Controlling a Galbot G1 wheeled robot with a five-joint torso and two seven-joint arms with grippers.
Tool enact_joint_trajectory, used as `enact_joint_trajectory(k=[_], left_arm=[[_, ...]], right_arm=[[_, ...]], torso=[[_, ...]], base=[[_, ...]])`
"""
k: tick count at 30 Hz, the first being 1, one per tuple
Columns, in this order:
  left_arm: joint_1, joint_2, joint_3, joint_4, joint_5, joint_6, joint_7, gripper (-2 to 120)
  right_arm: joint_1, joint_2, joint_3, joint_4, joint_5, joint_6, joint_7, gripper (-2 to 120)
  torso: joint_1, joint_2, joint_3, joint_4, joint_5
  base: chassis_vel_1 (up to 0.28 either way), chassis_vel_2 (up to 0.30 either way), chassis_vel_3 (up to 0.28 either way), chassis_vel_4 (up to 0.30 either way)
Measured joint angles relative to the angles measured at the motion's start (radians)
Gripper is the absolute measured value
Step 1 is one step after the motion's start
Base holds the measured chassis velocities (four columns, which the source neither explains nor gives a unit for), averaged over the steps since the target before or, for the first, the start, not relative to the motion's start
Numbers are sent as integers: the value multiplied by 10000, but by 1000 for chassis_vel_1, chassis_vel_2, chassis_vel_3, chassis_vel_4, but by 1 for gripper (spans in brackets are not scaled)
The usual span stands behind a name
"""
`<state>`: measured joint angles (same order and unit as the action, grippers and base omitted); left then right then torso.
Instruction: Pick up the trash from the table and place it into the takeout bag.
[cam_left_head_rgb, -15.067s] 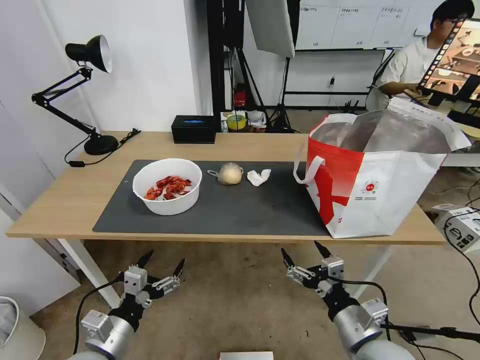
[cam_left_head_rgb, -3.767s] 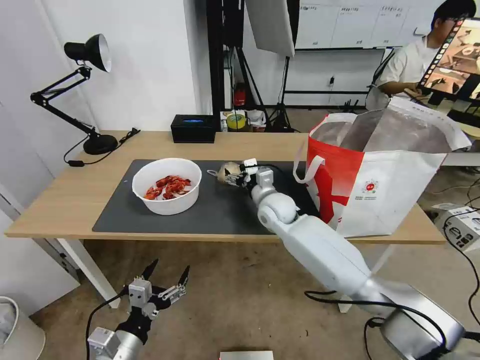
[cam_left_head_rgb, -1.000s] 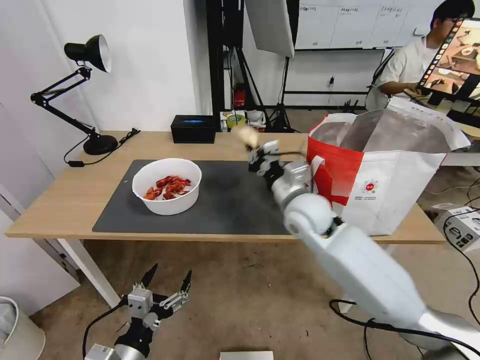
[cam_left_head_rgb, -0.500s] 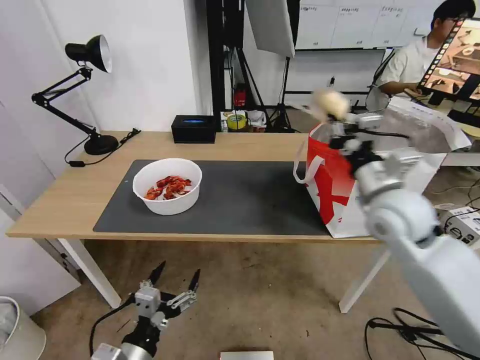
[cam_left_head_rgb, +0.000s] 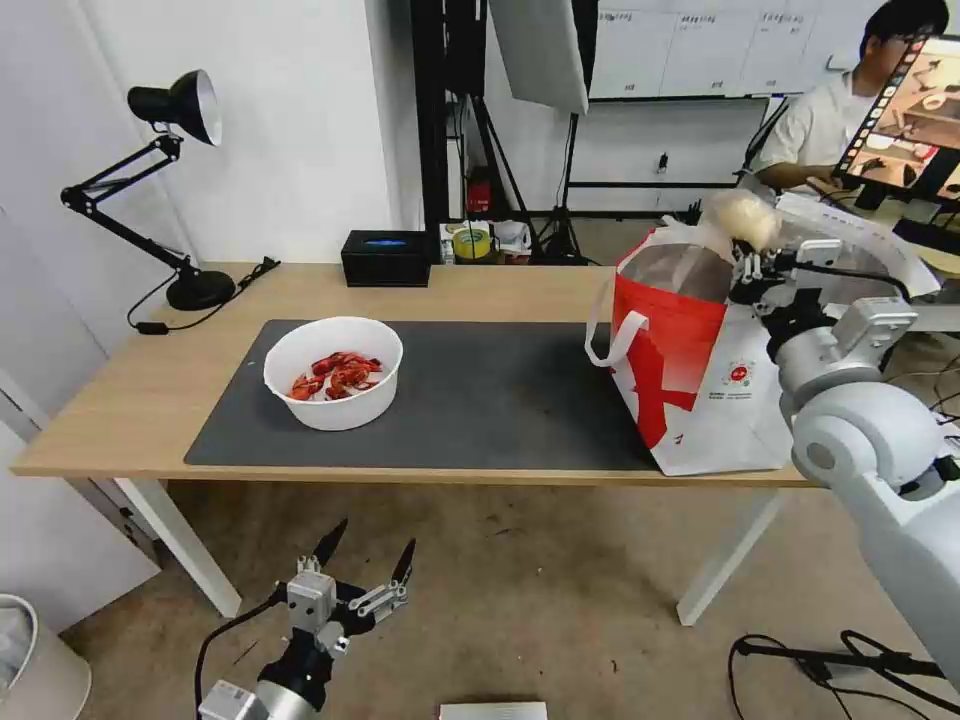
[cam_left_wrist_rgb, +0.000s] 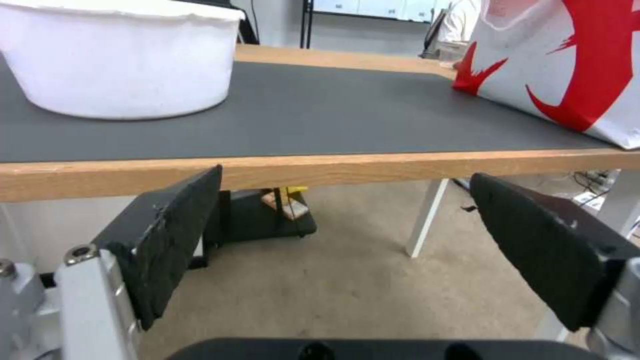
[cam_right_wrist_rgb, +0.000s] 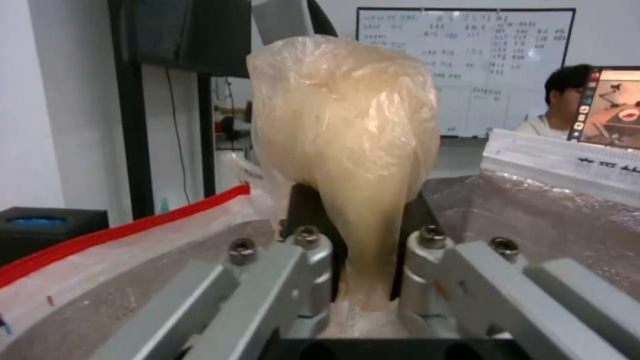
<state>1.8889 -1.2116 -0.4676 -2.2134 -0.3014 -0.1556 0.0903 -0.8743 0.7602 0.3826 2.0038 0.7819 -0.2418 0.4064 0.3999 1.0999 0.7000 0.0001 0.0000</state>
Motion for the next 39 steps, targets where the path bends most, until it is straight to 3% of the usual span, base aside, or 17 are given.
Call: enact_joint_trajectory(k=[10,12,15,19,22,30,39], left_arm=[[-174,70,82,89,-97,8,-22,100],[-177,68,91,90,-98,11,-22,100],[-147,64,61,88,-98,15,-29,100],[-91,49,32,54,-87,14,-33,100],[-3,-5,-4,-43,-38,15,-33,100],[106,-67,-130,-167,-3,10,-35,100],[180,-131,-341,-292,0,-20,-41,100]], right_arm=[[-14,-83,12,-11,-49,-66,-8,52],[-16,-91,13,-7,-50,-72,-6,53],[-17,-130,-8,0,-51,-92,-6,71],[-16,-141,-36,5,-50,-97,-6,81],[-60,-156,-47,70,-56,-101,-18,96],[-200,-201,-38,331,-39,-100,-51,100],[-867,-274,59,1870,210,-148,-325,100]], torso=[[1,0,0,0,0],[0,0,0,-1,-1],[0,0,0,-1,-1],[1,0,0,-1,0],[0,1,0,-1,0],[1,0,0,-1,0],[1,1,-1,0,-1]], base=[[0,0,0,0],[0,0,0,0],[0,0,0,0],[0,0,0,0],[0,0,0,0],[0,0,0,0],[0,0,0,0]])
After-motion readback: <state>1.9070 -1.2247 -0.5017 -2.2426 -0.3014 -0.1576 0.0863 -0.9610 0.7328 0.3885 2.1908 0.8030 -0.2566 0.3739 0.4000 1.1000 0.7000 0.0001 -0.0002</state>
